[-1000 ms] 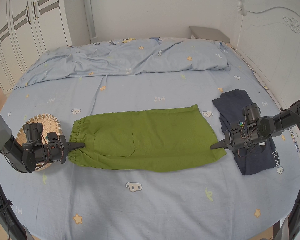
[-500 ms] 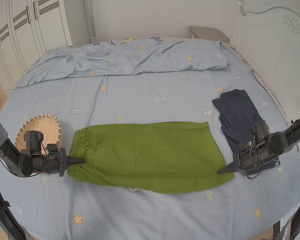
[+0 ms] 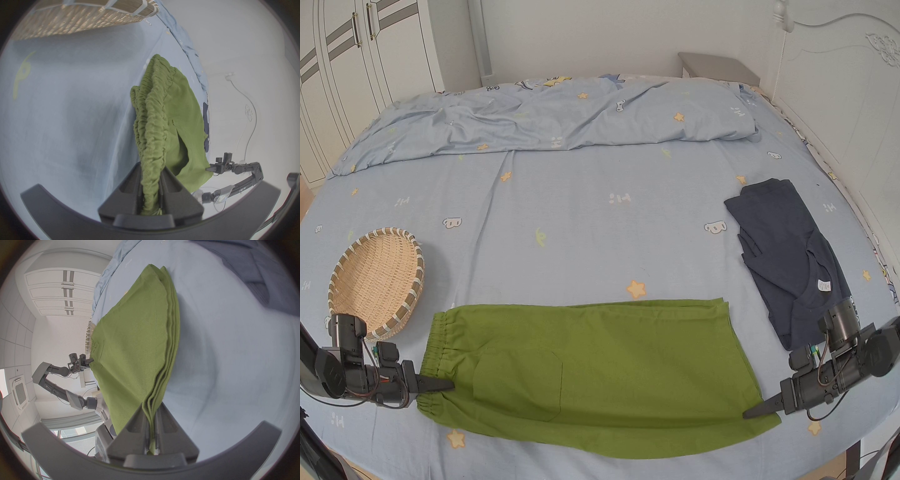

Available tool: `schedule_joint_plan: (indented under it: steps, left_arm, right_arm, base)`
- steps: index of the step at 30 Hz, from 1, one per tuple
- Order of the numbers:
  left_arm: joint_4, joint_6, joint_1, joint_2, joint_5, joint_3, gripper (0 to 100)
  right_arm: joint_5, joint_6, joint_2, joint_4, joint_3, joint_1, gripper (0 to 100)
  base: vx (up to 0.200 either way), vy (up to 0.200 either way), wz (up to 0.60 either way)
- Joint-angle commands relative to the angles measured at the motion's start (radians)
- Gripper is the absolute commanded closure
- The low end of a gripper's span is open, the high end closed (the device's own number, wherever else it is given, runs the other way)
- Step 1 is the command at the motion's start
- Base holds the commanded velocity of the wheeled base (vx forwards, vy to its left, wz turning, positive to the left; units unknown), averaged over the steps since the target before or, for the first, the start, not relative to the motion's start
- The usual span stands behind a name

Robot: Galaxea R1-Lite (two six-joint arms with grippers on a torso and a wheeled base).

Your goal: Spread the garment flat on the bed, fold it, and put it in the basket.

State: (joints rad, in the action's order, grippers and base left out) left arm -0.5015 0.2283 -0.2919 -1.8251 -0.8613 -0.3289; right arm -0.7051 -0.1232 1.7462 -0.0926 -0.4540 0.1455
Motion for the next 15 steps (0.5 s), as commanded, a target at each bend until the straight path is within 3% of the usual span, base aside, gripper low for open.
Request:
schedule_joint_plan:
  steps: [1,8,15]
  left_arm:
    - [0.0,-0.073,-0.029,0.026,0.01,0.09,100]
    - [0.0,-0.11,-0.053,0.007,0.011,0.091,100]
    - [0.001,-0.11,-0.058,0.009,0.013,0.093,100]
  right_arm:
    - [-0.001,-0.001,-0.085,-0.047,0.101,0.019,100]
    - [0.001,-0.001,-0.057,-0.162,0.161,0.019,100]
    - [0.001,0.004,-0.024,-0.179,0.167,0.029,100]
  base:
    - [0.0,0.0,0.0]
    - [0.0,0.0,0.0]
    - [0.0,0.0,0.0]
